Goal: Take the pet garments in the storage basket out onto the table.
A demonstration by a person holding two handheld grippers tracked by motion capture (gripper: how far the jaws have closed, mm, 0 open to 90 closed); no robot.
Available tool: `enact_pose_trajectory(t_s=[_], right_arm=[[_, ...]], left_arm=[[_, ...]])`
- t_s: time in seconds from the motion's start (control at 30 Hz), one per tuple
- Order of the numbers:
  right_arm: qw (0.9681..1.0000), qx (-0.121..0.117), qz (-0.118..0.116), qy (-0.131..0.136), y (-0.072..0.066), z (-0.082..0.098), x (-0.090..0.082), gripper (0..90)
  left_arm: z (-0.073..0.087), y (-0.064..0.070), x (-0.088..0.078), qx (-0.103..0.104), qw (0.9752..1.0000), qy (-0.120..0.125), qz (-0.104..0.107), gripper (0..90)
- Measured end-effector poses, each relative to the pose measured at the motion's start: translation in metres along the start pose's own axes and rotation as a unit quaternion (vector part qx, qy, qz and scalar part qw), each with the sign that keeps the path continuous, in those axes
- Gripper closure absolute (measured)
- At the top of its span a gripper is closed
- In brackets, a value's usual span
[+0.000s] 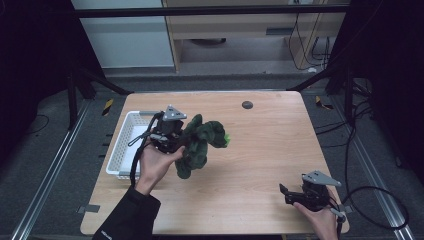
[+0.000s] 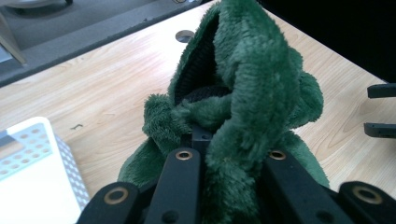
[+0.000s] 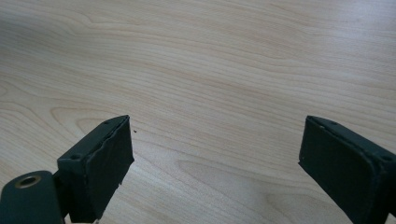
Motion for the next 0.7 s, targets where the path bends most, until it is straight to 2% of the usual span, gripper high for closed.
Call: enact_pose_trajectory(t_s=[0.47, 0.7], right_arm=[[1.0, -0.002, 0.001, 0.001, 0.0, 0.0, 0.0, 9.7], [1.0, -0.002, 0.001, 0.0, 0.0, 0.0, 0.0, 9.7]], left_arm=[[0.011, 0.015, 0.042, -0.005, 0.9998, -0.005, 0.02, 81.8], [0.017, 0.024, 0.063, -0.002, 0.9995, -0.01, 0.029, 81.6]])
Point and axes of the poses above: each handheld gripper's, and its own axes: x roughly forward along the jaws, z roughly out of its underside, y roughly to its right, the point moved 2 cm from there along x, roughly forward along the jaws, and after that the axes turned 7 degrees about x, right-handed, at the moved point
